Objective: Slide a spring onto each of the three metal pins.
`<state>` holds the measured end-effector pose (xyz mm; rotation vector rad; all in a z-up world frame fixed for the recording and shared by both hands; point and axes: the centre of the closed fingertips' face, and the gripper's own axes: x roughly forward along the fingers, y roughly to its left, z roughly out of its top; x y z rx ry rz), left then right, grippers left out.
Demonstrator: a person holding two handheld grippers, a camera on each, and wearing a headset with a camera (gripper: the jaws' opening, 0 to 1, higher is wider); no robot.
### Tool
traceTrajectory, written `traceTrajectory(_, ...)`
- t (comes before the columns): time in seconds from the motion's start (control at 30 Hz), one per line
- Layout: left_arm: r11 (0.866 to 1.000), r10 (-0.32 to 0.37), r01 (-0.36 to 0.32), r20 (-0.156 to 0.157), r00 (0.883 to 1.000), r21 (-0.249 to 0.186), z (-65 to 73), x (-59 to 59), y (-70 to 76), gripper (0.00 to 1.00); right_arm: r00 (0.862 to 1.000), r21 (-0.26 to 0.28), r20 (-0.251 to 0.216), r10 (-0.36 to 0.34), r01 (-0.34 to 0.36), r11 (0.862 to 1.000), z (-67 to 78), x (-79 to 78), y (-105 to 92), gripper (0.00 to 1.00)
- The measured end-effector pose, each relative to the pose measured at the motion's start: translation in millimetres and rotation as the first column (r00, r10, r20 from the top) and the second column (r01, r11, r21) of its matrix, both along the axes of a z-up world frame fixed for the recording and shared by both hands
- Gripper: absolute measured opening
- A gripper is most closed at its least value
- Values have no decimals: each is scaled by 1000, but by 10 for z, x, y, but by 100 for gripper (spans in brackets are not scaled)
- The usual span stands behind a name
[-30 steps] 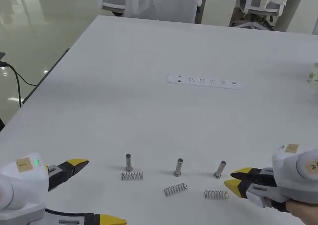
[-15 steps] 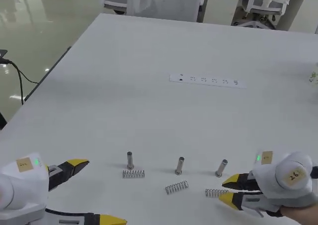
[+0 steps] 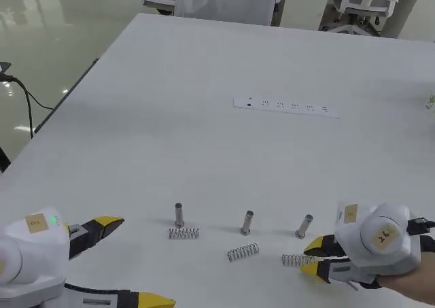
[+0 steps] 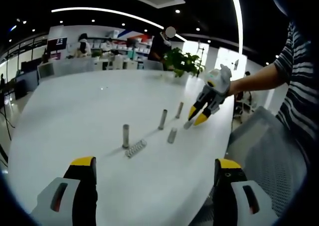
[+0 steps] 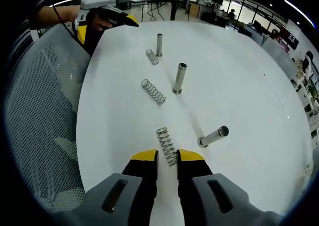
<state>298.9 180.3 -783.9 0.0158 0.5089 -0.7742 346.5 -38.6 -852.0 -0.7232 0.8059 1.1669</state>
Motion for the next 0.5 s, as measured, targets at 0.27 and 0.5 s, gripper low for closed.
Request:
traceTrajectory(0.27, 1000, 7, -7, -6, 1000, -3, -25, -15, 15, 95, 999, -28, 0, 38, -38, 999, -40, -5, 1, 9)
traceTrajectory(0.5, 1000, 7, -7, -10, 1000, -5, -46, -23, 15, 95, 998, -53, 7, 66, -66, 996, -104, -46, -26, 8)
